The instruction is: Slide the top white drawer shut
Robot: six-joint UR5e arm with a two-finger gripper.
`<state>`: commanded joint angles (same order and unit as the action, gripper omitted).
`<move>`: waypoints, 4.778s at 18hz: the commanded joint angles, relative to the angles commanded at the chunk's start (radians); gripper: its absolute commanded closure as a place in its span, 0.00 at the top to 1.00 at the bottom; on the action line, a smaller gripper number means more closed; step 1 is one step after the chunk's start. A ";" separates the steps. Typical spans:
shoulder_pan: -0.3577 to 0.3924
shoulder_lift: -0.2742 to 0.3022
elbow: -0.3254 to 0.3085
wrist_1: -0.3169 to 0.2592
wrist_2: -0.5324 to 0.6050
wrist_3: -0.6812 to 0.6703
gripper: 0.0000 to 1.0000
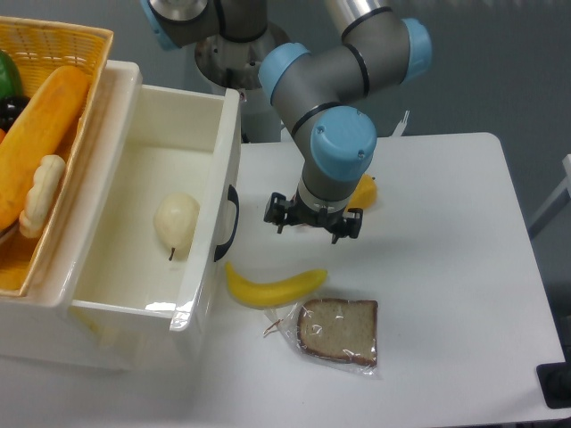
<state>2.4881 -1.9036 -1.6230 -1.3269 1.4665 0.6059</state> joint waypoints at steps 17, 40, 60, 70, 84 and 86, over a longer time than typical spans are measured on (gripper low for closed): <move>-0.025 -0.002 -0.006 -0.009 -0.098 -0.003 1.00; -0.118 0.031 -0.003 -0.048 -0.150 -0.003 1.00; -0.196 0.047 -0.008 -0.043 -0.149 -0.003 1.00; -0.207 0.044 -0.009 -0.043 -0.153 -0.005 1.00; -0.163 0.046 0.006 -0.041 -0.143 -0.012 1.00; -0.124 0.047 0.031 -0.044 -0.140 0.009 1.00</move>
<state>2.3637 -1.8561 -1.5924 -1.3713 1.3269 0.6150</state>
